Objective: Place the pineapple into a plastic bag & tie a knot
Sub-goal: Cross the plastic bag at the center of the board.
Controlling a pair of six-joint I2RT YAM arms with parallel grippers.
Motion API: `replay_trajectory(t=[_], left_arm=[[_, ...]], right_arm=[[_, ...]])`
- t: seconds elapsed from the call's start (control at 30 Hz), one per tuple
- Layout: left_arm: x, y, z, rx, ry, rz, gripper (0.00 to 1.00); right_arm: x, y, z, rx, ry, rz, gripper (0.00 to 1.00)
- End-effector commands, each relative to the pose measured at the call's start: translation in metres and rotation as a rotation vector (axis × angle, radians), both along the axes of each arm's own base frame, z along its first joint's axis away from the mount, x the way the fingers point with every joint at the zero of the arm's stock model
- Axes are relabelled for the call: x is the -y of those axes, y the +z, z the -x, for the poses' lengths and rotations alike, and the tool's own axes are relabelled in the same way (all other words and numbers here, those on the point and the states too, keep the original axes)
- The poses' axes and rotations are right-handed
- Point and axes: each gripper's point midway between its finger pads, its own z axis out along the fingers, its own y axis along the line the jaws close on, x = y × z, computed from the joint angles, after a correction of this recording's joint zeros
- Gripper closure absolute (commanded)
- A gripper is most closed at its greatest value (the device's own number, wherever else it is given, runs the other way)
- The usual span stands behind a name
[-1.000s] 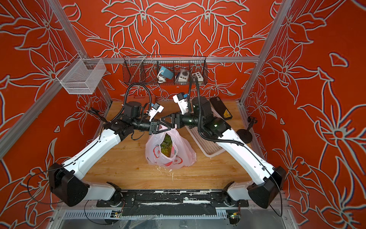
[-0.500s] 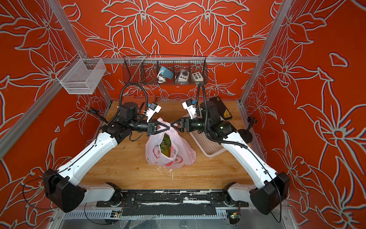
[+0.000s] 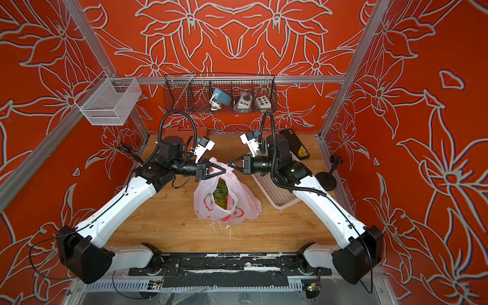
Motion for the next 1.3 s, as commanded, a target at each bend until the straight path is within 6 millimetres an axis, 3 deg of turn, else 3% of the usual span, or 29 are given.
replay_trajectory(t=[0.0,0.4,0.7,0.9,1.1,1.27], left_arm=[[0.0,0.014,0.008,0.041,-0.031,0.02,0.98],[0.0,-0.022,0.006,-0.077,-0.03,-0.046,0.93],[-0.002,-0.036,0.011,-0.115,-0.032,-0.074,0.93],[-0.009,-0.049,-0.005,-0.114,0.066,-0.163,1.0],[-0.021,-0.058,-0.033,-0.118,0.232,-0.266,1.0],[-0.036,-0.058,-0.052,-0.109,0.4,-0.288,1.0]], right_arm=[[0.001,0.009,0.0,0.034,0.001,-0.017,1.0],[0.008,0.056,-0.01,0.163,-0.051,-0.004,1.0],[0.009,0.068,-0.018,0.187,-0.062,-0.008,1.0],[0.01,0.075,0.002,0.181,-0.001,-0.037,1.0],[0.012,0.053,0.045,0.124,0.049,-0.029,1.0],[-0.01,0.008,0.07,0.053,0.077,0.014,1.0]])
